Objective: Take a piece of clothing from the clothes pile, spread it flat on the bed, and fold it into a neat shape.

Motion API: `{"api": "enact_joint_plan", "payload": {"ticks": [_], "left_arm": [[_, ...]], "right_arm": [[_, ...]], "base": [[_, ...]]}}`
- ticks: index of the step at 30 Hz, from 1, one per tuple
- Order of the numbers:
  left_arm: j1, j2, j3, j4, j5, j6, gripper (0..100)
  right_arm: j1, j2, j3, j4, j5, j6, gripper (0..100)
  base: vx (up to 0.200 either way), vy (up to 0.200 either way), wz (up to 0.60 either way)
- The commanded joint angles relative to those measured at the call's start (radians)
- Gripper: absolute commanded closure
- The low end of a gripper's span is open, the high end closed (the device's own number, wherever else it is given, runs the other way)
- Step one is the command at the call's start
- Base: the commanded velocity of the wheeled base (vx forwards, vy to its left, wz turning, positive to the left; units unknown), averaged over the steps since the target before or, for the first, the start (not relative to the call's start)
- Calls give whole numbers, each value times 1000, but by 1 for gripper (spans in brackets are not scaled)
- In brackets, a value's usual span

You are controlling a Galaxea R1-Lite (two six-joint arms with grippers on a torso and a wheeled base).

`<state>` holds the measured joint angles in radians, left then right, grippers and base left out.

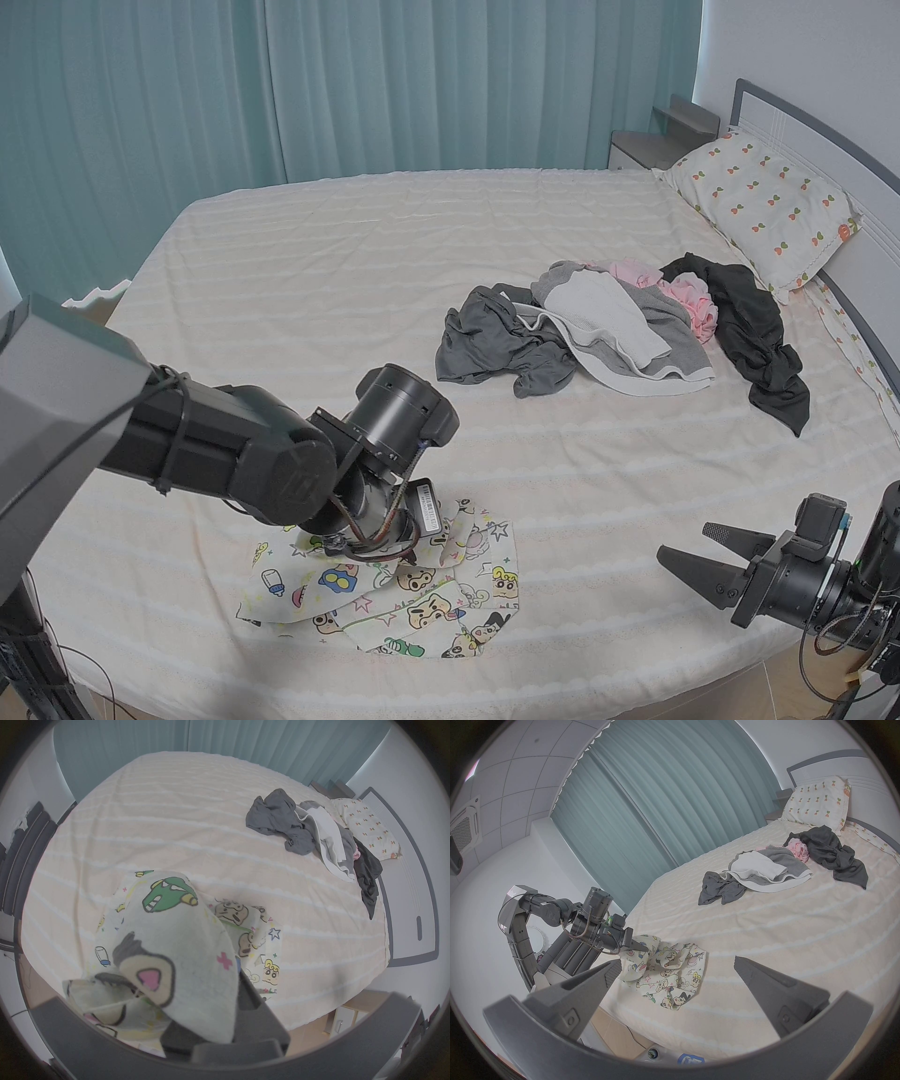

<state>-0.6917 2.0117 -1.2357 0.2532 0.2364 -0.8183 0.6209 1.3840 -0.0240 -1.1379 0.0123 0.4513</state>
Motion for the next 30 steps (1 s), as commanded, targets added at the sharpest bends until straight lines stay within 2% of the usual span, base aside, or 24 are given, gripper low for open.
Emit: {"api": "enact_joint_plan", "payload": {"ticks": [1, 2, 3, 6, 15, 20, 27, 28, 29, 30], "left_arm": [[-22, 42, -18, 0, -9, -15, 100], [-26, 39, -33, 0, -34, -36, 100], [-29, 38, -41, 0, -46, -45, 0], [-37, 35, -53, 0, -86, -73, 0], [-48, 13, -60, -2, -86, -101, 0], [-14, -96, -42, 1, -98, -111, 0], [72, -301, 127, -25, -117, -116, 0], [101, -383, 231, -74, -131, -125, 0], [104, -389, 240, -78, -131, -127, 0], [124, -449, 334, -134, -141, -131, 0]], "right_arm": [[0, 1, 1, 0, 0, 0, 0], [0, 3, 1, 0, 1, 0, 0], [0, 3, 1, 0, 1, 0, 0], [0, 3, 1, 0, 1, 0, 0], [0, 3, 1, 0, 1, 0, 0], [0, 3, 3, 0, 1, 0, 0], [0, 3, 3, 0, 1, 0, 0], [0, 7, 4, 0, 6, 1, 0], [0, 7, 4, 0, 6, 1, 0], [0, 13, 6, 1, 8, 3, 0]], "base": [[0, 0, 0], [0, 0, 0], [0, 0, 0], [0, 0, 0], [0, 0, 0], [0, 0, 0], [0, 0, 0], [0, 0, 0], [0, 0, 0], [0, 0, 0]]}}
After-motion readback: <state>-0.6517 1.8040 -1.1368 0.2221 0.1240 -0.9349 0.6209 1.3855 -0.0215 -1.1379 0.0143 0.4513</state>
